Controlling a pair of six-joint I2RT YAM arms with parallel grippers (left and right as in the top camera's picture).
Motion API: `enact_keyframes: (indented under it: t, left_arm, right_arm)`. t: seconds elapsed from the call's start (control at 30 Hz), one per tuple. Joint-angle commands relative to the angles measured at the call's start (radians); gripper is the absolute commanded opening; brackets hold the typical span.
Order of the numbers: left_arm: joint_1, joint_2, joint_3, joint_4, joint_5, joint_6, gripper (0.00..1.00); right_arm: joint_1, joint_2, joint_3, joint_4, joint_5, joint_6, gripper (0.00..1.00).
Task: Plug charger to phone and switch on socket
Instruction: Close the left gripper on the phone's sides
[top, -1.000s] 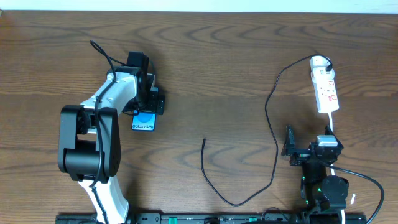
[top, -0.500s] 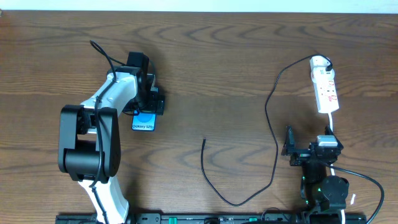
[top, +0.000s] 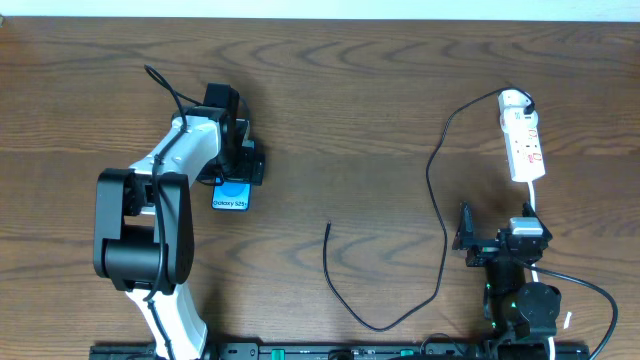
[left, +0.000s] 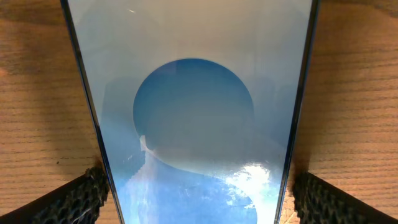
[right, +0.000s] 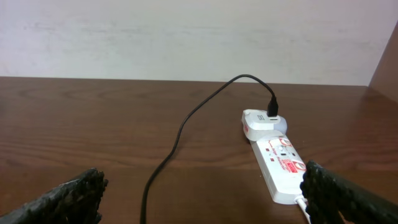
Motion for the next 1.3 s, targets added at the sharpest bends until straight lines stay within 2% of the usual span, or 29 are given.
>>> enact_keyframes:
  t: [0.0, 0.3, 1.17, 1.27]
  left_arm:
    - [0.003, 0.036, -0.017, -0.013, 0.015, 0.003, 0.96]
    - [0.003, 0.036, -0.017, -0.012, 0.015, 0.003, 0.89]
    - [0.003, 0.036, -0.017, -0.010, 0.015, 0.003, 0.81]
    - [0.003, 0.036, -0.017, -0.010, 0.015, 0.003, 0.78]
  right_arm:
    - [-0.010, -0.006, -0.002, -0.004, -0.002, 0.003, 0.99]
    - [-0.010, -0.006, -0.002, -0.004, -0.002, 0.003, 0.99]
    - [-0.010, -0.006, -0.002, -0.004, -0.002, 0.003, 0.99]
    - [-0.010, -0.006, -0.002, -0.004, -0.002, 0.003, 0.99]
